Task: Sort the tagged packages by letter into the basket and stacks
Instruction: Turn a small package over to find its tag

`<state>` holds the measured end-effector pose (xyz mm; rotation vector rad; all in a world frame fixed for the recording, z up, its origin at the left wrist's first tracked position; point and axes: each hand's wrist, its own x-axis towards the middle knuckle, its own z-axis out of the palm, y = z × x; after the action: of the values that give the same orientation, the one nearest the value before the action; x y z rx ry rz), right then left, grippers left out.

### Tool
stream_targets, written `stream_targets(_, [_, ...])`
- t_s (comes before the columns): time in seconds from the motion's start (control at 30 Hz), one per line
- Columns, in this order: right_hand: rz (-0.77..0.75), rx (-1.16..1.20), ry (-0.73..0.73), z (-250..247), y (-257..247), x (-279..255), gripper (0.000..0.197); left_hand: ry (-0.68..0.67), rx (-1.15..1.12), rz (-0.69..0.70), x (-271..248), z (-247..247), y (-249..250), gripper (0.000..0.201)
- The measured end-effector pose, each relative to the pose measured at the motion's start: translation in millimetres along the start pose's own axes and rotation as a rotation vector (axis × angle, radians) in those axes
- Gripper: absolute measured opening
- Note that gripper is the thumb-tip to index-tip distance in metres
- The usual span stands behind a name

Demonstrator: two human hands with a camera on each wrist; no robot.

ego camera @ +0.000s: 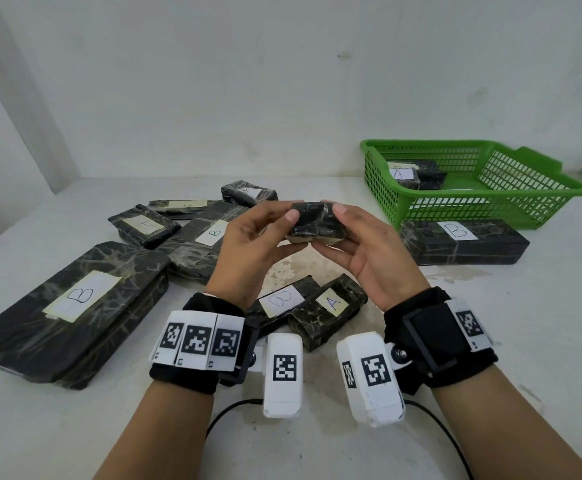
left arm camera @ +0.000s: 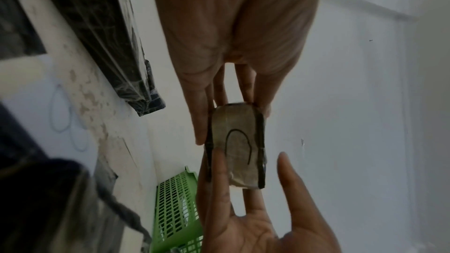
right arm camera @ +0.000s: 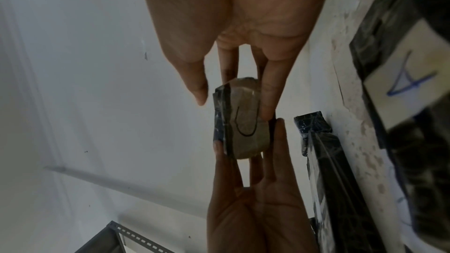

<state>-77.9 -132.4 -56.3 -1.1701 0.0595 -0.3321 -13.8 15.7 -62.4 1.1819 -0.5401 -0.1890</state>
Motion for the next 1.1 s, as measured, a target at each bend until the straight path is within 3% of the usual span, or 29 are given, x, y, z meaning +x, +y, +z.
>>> stream_targets(0.1, [-0.009, -0.052, 0.019, 2.1, 1.8, -2.3, 0.035, -0.009, 0.012, 0.029, 0.1, -0.6, -2.8, 0.011])
stream_targets(0.3, [-0.075, -0.136, 0.108, -1.7, 4.4, -2.1, 0.023, -0.052, 0.042, -0.024, -2.9, 4.0, -1.1, 0.008])
stream_targets(0.47, [-0.052, -0.136, 0.062, 4.2, 3.9, -5.2, 0.036, 0.004, 0.060, 0.024, -3.3, 2.7, 0.5, 0.021])
stream_targets(0.63, [-0.068, -0.153, 0.129, 1.9, 5.6, -3.4, 0.023, -0.036, 0.071, -0.028, -3.3, 4.0, -0.3, 0.015])
stream_targets(0.8, [-0.037, -0.139, 0.114, 2.3, 3.3, -3.3, 0.036, -0.034, 0.055, -0.022, -2.0, 2.8, -0.7, 0.028])
stream_targets(0.93, [-0.066, -0.144, 0.120, 2.1, 6.2, -3.8, 0.024, -0.033, 0.048, -0.020, -1.8, 1.3, -0.4, 0.024])
stream_targets(1.0, [-0.067, -0.142, 0.141, -0.2, 5.5, -2.7, 0.019, -0.077, 0.050, -0.043, -2.7, 2.4, 0.0, 0.009])
stream_targets(1.1, [-0.047, -0.124, 0.126, -1.7, 2.2, -2.0, 0.017, -0.072, 0.052, -0.051, -2.8, 2.9, 0.0, 0.027])
